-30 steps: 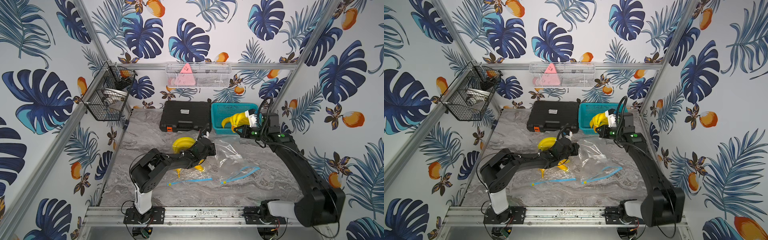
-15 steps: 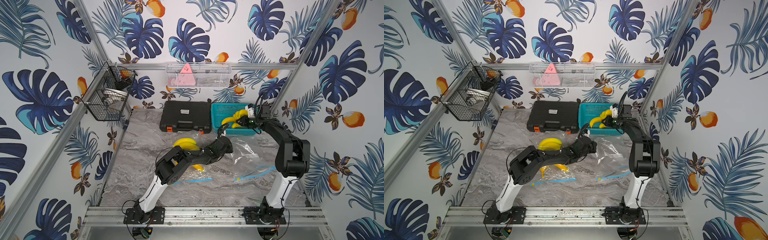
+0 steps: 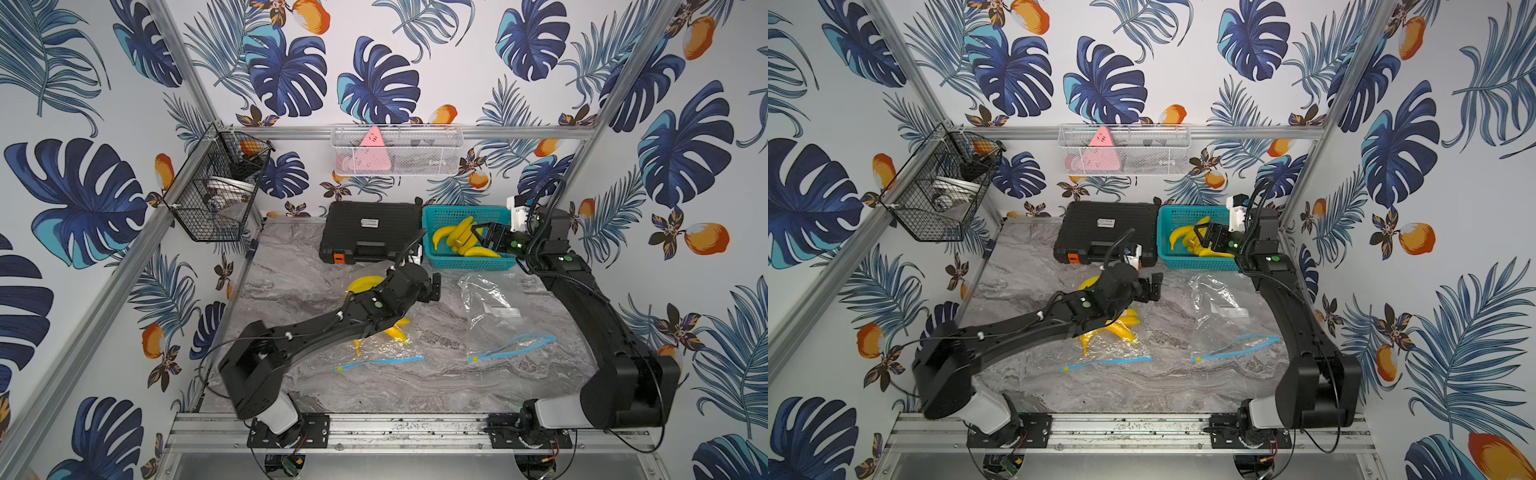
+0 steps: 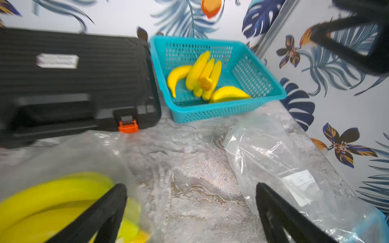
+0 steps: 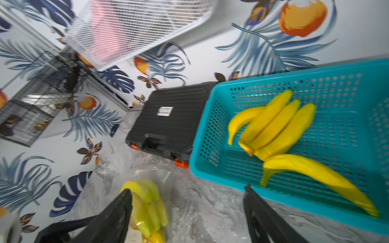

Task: Open the zip-top bag and take out the banana
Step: Place the zipper food storage bag at the center of the board, then pick up the zipper food storage bag at the center of the board.

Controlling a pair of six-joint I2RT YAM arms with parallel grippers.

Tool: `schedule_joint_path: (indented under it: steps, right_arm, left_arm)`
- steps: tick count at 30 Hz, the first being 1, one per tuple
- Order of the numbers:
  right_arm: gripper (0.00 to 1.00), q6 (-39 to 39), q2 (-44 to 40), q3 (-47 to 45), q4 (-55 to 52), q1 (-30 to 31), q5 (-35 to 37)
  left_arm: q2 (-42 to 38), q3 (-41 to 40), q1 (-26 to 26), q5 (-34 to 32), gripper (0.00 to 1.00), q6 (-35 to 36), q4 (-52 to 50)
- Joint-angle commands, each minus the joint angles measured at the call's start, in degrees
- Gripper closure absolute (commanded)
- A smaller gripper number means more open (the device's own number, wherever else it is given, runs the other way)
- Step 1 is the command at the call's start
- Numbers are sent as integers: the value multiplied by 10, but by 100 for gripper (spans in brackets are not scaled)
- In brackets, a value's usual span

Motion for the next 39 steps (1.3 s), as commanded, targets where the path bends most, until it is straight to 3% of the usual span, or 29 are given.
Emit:
schedule_joint_path:
  steps: [1,3,5,9,12,15,21,28,34,39]
  right_arm:
    - [18,10,-56,-64,-47,120,32]
    - [19,19,-84,-130,-55,227,79]
    - [20,66,-118,-215,-41,300,131]
    - [21,163,-171,-357,11,320,123]
    - [23,200,-184,-409,14,337,125]
    - [23,194,-141,-406,3,360,135]
    - [25,182,-26,-389,50,365,147]
    - [31,150,62,-366,84,365,140]
    - [48,150,114,-356,96,365,110]
    - [68,147,115,-369,92,365,96]
  left_arm:
    - [-77,-42,23,-58,1,23,-171]
    - [-123,-65,55,-34,1,7,-252]
    - [-164,-95,96,36,3,20,-305]
    - [-202,-118,106,44,8,8,-419]
    - [-290,-193,107,38,8,-46,-408]
    - [-328,-238,109,33,7,-88,-408]
    - [-296,-290,110,61,7,-132,-364]
    - [-282,-341,116,49,9,-135,-288]
    - [-276,-358,139,74,10,-122,-261]
    - [-255,-364,142,88,10,-115,-240]
